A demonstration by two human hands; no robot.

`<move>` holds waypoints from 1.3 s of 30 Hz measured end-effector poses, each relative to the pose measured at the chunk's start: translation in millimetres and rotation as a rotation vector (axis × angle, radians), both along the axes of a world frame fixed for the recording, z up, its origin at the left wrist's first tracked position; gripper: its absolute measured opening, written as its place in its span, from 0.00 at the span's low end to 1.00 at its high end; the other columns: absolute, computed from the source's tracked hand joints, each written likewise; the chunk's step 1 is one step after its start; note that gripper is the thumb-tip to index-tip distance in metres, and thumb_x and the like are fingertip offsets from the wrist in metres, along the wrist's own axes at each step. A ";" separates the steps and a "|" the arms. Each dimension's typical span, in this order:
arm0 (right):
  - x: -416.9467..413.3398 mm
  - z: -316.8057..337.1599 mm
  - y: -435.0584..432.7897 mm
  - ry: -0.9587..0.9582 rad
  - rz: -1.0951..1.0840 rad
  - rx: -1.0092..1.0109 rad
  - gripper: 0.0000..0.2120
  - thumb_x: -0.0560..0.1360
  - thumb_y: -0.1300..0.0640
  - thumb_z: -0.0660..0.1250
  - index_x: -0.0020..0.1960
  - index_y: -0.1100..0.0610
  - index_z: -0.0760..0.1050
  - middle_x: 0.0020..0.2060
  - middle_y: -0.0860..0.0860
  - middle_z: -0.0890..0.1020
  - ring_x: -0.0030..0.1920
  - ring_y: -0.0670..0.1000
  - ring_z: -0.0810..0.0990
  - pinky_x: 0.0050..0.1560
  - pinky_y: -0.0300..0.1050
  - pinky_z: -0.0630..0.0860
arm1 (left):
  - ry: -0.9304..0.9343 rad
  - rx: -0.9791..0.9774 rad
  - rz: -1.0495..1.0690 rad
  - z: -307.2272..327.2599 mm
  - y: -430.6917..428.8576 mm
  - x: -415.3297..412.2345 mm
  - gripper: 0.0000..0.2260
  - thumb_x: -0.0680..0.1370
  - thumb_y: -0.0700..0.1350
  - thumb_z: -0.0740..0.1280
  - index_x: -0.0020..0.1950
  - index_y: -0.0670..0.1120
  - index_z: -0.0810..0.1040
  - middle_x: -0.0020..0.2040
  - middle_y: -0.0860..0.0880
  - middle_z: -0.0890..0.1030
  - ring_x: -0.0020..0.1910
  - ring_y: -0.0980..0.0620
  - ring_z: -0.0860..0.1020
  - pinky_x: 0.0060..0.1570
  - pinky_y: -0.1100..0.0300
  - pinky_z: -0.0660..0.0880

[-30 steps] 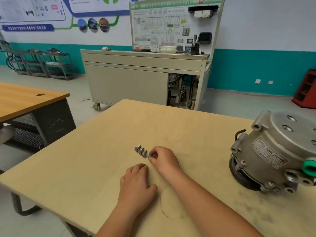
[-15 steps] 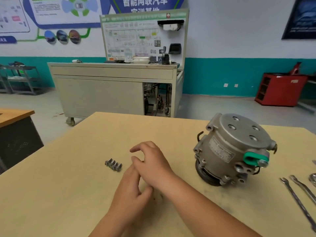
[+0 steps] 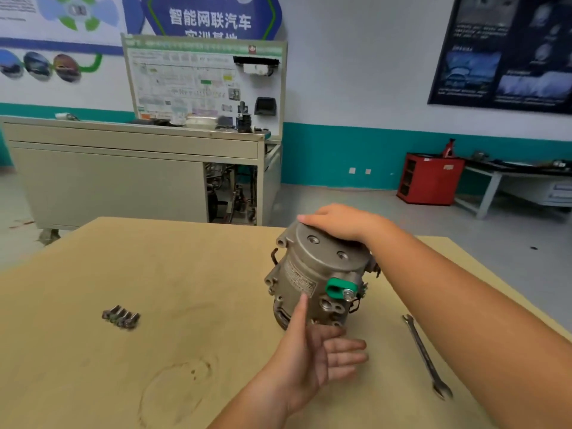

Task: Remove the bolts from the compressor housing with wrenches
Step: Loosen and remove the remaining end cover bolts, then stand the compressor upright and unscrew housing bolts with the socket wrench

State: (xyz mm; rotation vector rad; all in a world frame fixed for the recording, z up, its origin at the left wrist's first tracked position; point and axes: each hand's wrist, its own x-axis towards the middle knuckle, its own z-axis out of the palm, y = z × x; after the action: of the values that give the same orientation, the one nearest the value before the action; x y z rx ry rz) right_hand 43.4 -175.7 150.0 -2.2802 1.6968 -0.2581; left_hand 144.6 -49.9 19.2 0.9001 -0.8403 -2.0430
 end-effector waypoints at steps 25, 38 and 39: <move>11.6 -28.7 50.5 -0.080 0.094 -0.435 0.23 0.69 0.29 0.55 0.48 0.46 0.75 0.43 0.45 0.78 0.43 0.48 0.72 0.33 0.41 0.64 | 0.547 0.355 0.049 0.3 3.4 19.5 0.53 0.65 0.77 0.56 0.68 0.31 0.67 0.63 0.27 0.72 0.64 0.30 0.70 0.54 0.34 0.72; -14.9 -41.9 124.8 -0.208 0.134 -0.380 0.30 0.63 0.26 0.53 0.52 0.44 0.77 0.48 0.40 0.78 0.50 0.42 0.74 0.48 0.41 0.70 | 0.590 0.356 0.265 -9.1 35.4 -24.3 0.39 0.62 0.69 0.64 0.60 0.40 0.80 0.58 0.35 0.80 0.55 0.32 0.79 0.54 0.38 0.75; -16.7 -33.2 121.8 -0.323 0.111 -0.262 0.30 0.63 0.25 0.52 0.49 0.45 0.77 0.45 0.40 0.79 0.49 0.41 0.76 0.48 0.40 0.70 | 0.585 0.372 0.278 -9.0 36.6 -24.2 0.39 0.63 0.70 0.63 0.59 0.39 0.81 0.58 0.35 0.80 0.55 0.33 0.79 0.55 0.39 0.74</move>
State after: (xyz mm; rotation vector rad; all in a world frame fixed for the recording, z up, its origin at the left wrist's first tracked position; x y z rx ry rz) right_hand 26.7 -54.0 116.8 -2.3425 1.4377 -0.8182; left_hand 120.4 -13.3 10.1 0.5135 -0.0169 -2.0742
